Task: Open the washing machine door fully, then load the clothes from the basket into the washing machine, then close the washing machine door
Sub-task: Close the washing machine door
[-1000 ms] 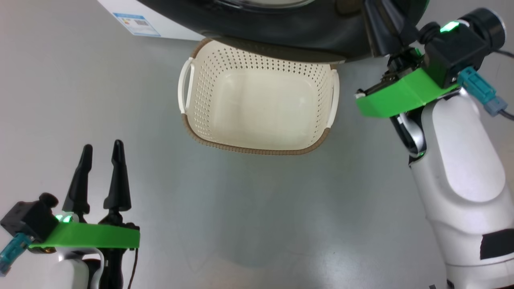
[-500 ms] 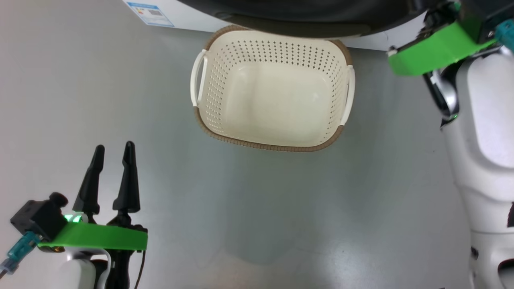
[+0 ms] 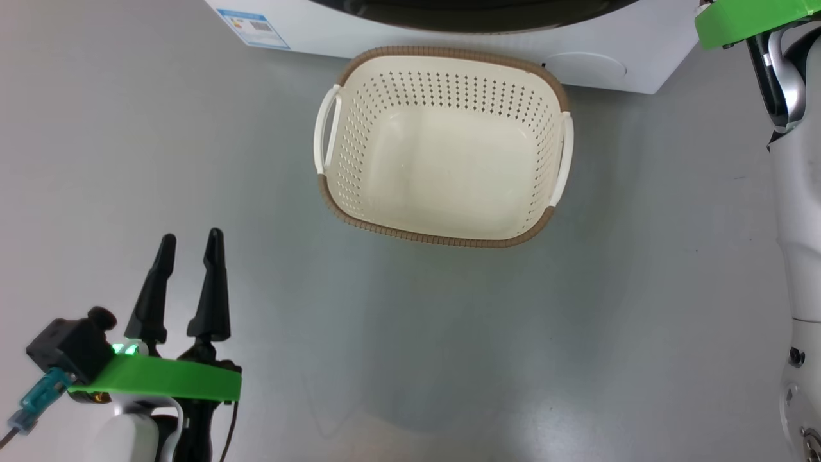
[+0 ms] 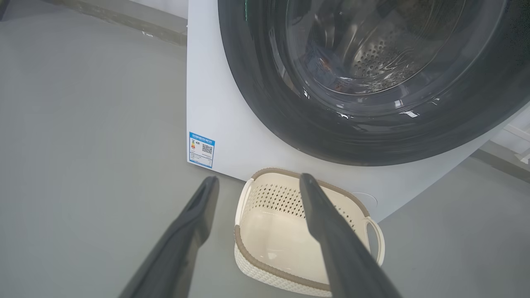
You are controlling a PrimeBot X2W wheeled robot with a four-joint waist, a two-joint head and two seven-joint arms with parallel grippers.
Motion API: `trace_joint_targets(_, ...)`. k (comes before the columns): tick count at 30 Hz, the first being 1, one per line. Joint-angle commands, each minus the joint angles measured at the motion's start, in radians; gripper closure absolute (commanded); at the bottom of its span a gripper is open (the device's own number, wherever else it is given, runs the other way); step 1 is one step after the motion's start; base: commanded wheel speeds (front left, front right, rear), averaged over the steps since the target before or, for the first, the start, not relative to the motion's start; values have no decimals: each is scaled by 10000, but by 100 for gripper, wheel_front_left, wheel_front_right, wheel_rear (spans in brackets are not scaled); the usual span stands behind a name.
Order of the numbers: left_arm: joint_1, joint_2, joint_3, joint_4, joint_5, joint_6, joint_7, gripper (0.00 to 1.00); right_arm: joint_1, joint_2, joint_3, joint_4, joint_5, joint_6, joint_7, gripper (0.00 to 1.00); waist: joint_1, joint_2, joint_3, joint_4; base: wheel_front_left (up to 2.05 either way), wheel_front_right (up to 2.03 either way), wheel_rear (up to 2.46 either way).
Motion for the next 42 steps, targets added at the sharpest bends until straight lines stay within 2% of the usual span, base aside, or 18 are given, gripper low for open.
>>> trace_joint_targets(1,-134,275,326,-135,-93,-27,-63,0,-28,172,12,-198,-84,12,-2,100,0,-1,-57,-22,0,0,0)
trace_joint_targets(10,-73,141,525,-216,-259,-27,-63,0,960,370,377,-696,374,12,-2,100,0,-1,-504,-306,0,0,0)
trace_joint_targets(11,-27,100,583,-265,-368,-27,-63,0,1392,478,400,-1042,569,12,-2,87,0,-1,-696,-408,0,0,0)
trace_joint_targets(12,128,-5,723,-311,-651,-27,-63,0,2495,621,528,-1765,922,12,-2,9,0,-1,-1213,-660,0,0,0)
trace_joint_targets(13,174,-102,882,-262,-845,-27,-63,0,2806,646,515,-1979,1025,12,-2,0,0,-1,-1364,-716,0,0,0)
trace_joint_targets(18,441,-52,1032,194,-831,-27,-63,0,4617,786,531,-2977,1380,12,-2,0,0,-1,-2217,-1117,0,0,0)
trace_joint_targets(21,633,78,1156,445,-408,-27,-63,0,5622,849,614,-3370,1580,12,-2,0,0,-1,-2743,-1438,0,0,0)
trace_joint_targets(30,1586,-248,1600,915,675,-27,-63,0,8326,1075,329,-4326,1867,12,-2,0,0,-1,-4306,-2385,0,0,0)
trace_joint_targets(42,2583,-499,2029,836,1485,-27,-63,0,10152,1278,-363,-5128,1882,12,-2,0,0,-1,-5104,-3195,0,0,0)
